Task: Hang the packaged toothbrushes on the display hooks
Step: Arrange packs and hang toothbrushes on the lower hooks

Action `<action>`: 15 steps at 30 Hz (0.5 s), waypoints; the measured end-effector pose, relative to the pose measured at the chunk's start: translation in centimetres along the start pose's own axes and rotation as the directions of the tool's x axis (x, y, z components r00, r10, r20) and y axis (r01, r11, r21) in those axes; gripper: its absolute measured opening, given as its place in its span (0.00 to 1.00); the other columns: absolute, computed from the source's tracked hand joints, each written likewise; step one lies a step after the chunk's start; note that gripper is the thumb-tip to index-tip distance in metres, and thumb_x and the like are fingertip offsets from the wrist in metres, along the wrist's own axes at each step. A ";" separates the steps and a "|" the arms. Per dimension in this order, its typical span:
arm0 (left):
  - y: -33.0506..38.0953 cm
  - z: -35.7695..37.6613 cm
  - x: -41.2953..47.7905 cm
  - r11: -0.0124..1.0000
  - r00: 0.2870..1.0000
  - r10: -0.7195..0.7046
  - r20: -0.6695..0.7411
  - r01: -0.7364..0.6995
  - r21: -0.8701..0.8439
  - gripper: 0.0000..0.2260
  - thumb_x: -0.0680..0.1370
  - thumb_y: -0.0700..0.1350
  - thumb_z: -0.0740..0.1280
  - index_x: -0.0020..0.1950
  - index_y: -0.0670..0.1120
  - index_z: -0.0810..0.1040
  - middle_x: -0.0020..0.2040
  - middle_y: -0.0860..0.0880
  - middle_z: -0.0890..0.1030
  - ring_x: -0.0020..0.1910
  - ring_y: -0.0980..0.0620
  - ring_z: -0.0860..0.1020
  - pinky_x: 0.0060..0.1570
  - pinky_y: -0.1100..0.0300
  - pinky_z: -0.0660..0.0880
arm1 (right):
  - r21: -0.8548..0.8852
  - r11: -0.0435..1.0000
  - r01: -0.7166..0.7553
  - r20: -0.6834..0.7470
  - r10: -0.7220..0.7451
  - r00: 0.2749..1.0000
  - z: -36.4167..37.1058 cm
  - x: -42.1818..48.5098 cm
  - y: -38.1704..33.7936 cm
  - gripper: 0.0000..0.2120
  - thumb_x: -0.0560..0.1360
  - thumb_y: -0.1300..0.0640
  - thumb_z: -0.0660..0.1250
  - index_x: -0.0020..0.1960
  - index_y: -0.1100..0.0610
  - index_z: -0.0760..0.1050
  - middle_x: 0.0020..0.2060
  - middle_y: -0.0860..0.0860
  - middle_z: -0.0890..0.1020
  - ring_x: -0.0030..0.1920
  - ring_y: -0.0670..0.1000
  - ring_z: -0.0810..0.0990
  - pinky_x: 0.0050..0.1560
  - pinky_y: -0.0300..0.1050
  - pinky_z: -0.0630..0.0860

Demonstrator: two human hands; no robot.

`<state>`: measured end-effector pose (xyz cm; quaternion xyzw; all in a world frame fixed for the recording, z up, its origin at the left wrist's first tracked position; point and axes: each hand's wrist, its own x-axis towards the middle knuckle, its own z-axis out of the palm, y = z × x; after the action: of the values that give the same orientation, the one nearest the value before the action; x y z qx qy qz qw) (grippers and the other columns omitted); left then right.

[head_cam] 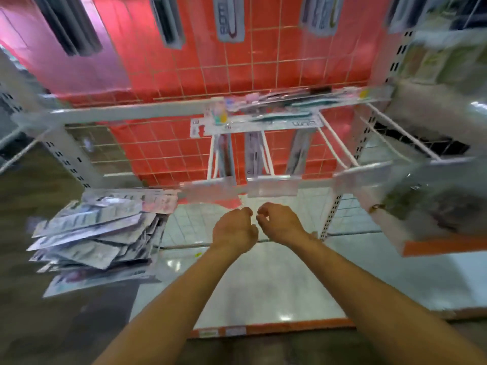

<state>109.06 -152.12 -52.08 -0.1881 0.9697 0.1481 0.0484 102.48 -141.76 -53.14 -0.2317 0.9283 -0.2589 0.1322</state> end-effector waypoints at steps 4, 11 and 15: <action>0.7 -3.1 -4.0 0.999 0.996 -0.042 0.075 0.041 0.016 0.17 0.80 0.50 0.61 0.69 0.51 0.70 0.64 0.47 0.77 0.63 0.45 0.75 0.59 0.54 0.72 | 0.001 0.999 0.037 0.062 -0.037 0.997 -2.0 -4.6 -2.5 0.16 0.80 0.53 0.61 0.65 0.56 0.74 0.62 0.54 0.79 0.63 0.54 0.75 0.60 0.44 0.70; 1.1 -8.4 -10.4 0.993 0.986 0.039 0.163 -0.057 0.105 0.18 0.80 0.50 0.61 0.68 0.47 0.72 0.60 0.44 0.79 0.59 0.43 0.78 0.53 0.53 0.75 | -0.005 0.999 0.034 0.161 -0.033 0.986 -6.3 -10.6 -7.4 0.15 0.80 0.54 0.61 0.65 0.56 0.75 0.61 0.53 0.80 0.60 0.54 0.77 0.58 0.46 0.74; 1.8 -12.5 -12.4 0.987 0.980 0.049 0.195 -0.078 0.142 0.16 0.80 0.49 0.61 0.66 0.47 0.73 0.59 0.44 0.78 0.58 0.43 0.78 0.49 0.54 0.74 | -0.004 1.000 0.019 0.196 -0.017 0.980 -9.2 -12.6 -10.3 0.15 0.80 0.53 0.61 0.65 0.56 0.74 0.60 0.53 0.80 0.59 0.54 0.78 0.55 0.46 0.74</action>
<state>119.38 -150.03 -37.83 -0.1378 0.9744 0.0941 0.1504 113.65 -139.44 -38.30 -0.2648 0.9094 -0.2333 0.2200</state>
